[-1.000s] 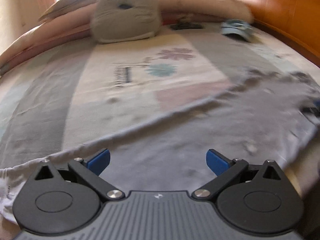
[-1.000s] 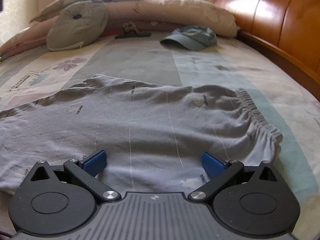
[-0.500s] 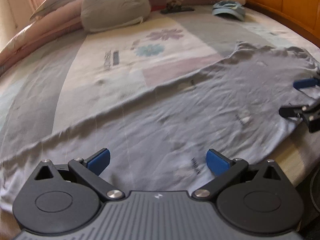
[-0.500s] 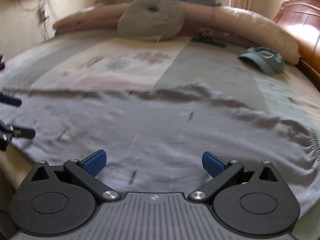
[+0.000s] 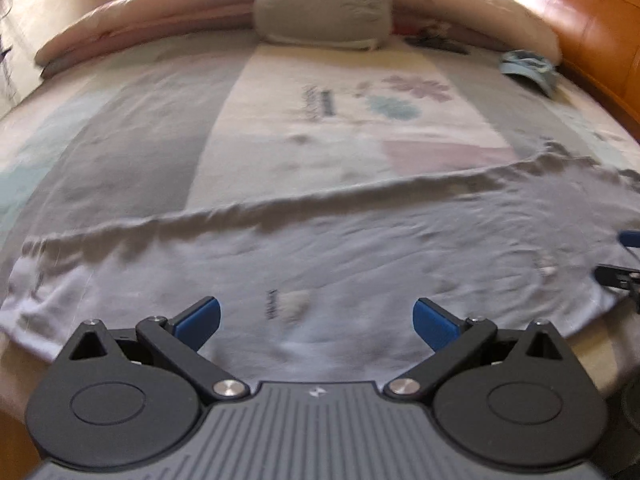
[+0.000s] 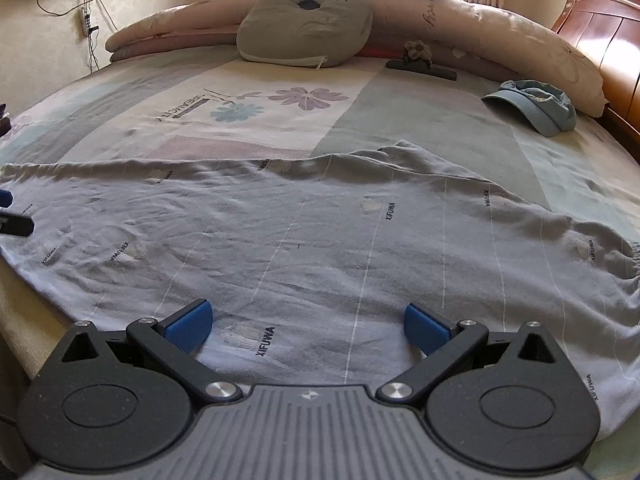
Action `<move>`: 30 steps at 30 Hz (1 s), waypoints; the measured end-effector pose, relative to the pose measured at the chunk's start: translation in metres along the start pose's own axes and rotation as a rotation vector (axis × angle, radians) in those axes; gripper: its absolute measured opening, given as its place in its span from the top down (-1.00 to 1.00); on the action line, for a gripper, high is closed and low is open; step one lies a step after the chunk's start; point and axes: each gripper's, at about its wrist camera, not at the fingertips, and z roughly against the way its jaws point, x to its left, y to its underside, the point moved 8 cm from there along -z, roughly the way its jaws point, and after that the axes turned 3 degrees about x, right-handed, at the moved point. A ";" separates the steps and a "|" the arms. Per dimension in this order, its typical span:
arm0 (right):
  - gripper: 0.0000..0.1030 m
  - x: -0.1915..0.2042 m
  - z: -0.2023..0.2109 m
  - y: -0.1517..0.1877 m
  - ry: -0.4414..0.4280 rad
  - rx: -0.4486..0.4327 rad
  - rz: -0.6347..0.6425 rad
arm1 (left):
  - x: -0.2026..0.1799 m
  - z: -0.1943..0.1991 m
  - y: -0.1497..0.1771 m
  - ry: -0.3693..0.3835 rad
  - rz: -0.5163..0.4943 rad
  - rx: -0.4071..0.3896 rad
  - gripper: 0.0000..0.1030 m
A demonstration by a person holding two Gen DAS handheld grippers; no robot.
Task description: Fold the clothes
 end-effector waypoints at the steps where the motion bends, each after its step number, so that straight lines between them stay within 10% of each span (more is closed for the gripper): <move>1: -1.00 0.000 0.000 0.000 -0.002 -0.001 0.000 | 0.005 -0.004 0.002 -0.013 0.013 0.010 -0.98; 30: -1.00 0.002 0.000 0.001 0.019 -0.020 -0.007 | 0.141 0.012 0.017 -0.129 0.398 -0.066 -0.98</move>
